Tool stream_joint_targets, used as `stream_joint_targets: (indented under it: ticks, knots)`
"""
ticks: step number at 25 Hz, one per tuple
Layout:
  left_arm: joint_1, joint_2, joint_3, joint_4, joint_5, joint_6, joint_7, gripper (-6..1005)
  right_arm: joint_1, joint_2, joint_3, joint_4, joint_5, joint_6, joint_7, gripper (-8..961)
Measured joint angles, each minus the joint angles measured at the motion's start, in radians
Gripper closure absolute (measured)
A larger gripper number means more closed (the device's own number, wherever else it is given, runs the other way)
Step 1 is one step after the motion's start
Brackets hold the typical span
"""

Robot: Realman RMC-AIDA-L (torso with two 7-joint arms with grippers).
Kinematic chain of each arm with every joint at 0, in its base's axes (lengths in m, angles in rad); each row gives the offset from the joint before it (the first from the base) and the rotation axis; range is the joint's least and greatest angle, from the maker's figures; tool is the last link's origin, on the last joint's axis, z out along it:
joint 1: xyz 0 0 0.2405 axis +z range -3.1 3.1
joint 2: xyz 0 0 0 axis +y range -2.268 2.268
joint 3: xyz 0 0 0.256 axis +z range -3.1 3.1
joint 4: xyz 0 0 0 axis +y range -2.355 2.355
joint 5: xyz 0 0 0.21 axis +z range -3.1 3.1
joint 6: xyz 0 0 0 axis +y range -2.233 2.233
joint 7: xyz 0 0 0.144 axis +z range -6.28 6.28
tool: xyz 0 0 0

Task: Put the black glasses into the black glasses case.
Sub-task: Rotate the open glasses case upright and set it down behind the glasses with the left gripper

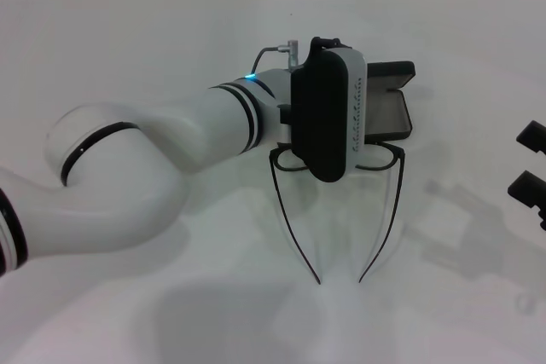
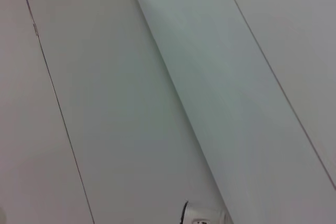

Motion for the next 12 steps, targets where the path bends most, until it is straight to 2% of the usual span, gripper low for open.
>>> stream_joint_targets:
  ticks: [12]
  knots:
    - [0.020,0.001,-0.032,0.114,0.000,0.136,0.010,751,-0.003,0.000,0.000,0.001,-0.001,-0.002,-0.005,110]
